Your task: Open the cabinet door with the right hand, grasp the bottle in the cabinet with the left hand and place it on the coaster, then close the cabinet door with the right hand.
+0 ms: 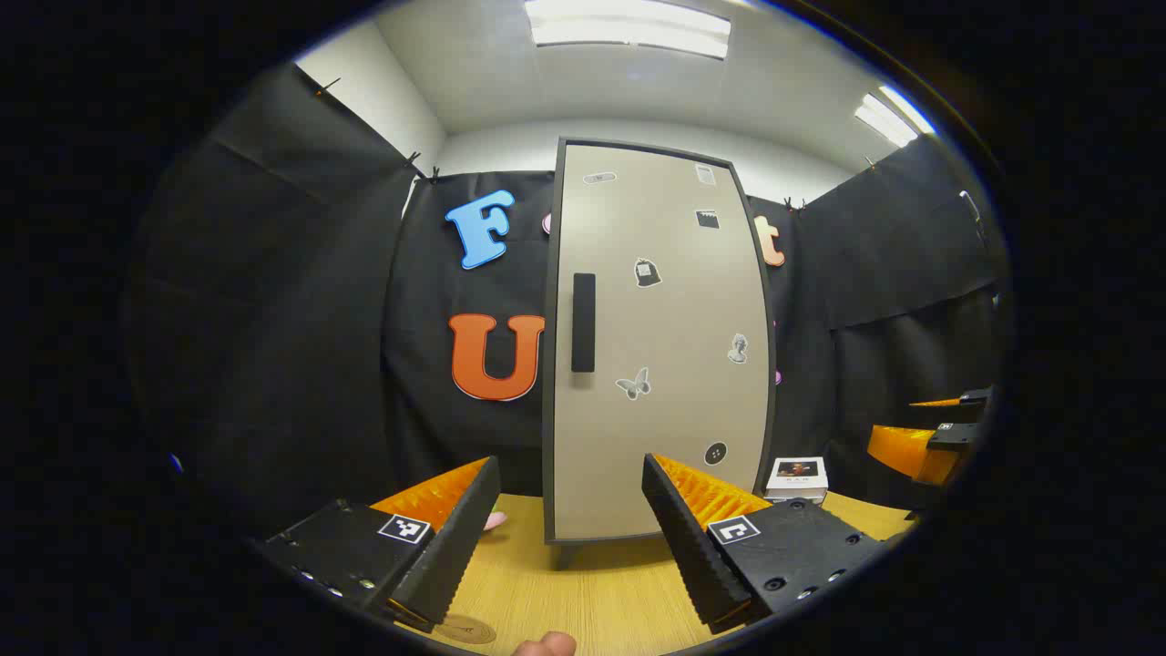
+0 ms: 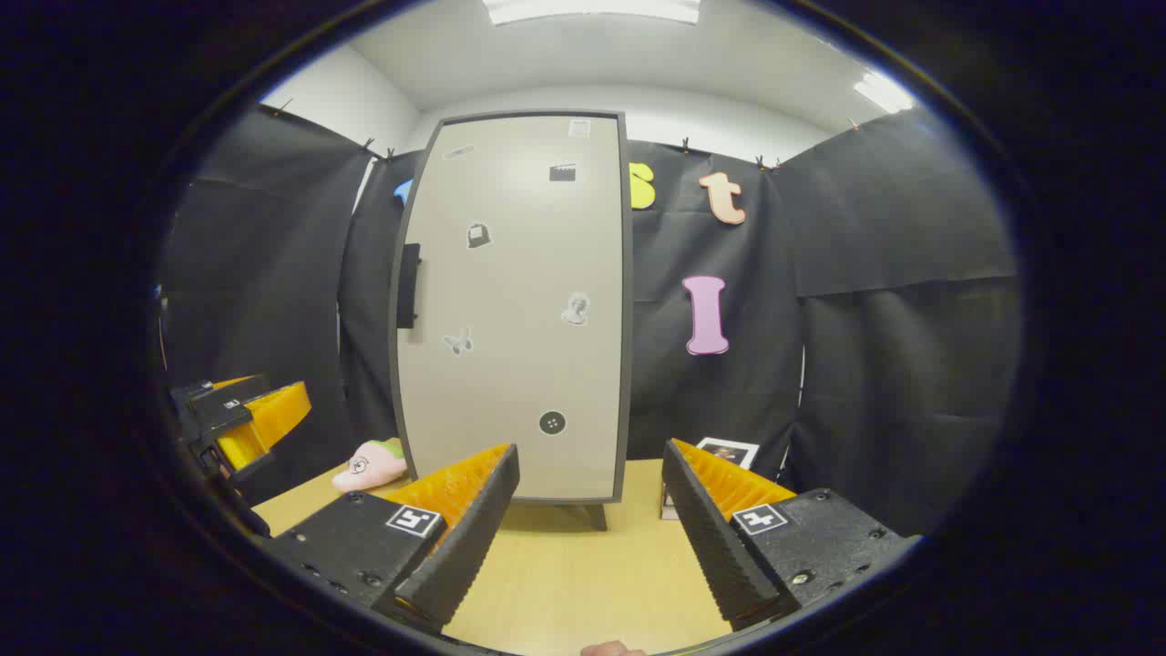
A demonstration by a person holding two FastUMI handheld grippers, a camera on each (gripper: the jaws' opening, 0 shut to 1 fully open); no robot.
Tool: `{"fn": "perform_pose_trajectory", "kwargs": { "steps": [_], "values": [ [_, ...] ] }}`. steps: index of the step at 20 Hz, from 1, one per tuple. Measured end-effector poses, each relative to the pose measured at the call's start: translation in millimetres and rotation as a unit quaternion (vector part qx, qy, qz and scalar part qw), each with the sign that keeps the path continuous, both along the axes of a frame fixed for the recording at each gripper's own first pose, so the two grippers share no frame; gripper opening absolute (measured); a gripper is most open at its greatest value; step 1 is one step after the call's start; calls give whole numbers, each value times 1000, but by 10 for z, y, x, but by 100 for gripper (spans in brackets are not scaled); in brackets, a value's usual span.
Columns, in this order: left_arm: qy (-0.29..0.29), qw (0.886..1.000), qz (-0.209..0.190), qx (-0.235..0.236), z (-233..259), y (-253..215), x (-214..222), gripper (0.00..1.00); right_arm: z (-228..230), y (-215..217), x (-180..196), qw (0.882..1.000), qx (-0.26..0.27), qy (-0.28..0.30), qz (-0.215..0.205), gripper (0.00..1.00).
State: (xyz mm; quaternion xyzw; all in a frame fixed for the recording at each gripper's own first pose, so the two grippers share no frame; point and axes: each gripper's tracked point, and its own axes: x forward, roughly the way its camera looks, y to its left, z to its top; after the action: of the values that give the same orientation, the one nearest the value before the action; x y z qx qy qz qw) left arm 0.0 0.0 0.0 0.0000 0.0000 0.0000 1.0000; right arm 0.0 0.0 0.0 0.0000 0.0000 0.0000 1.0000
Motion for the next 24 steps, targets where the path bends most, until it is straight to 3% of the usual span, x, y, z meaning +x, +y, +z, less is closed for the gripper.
{"fn": "perform_pose_trajectory", "kwargs": {
  "steps": [24],
  "values": [
    [9,1000,12,-1,-56,21,-76,95,21,-1,-86,1000,6,-6,10,99]
  ]
}}
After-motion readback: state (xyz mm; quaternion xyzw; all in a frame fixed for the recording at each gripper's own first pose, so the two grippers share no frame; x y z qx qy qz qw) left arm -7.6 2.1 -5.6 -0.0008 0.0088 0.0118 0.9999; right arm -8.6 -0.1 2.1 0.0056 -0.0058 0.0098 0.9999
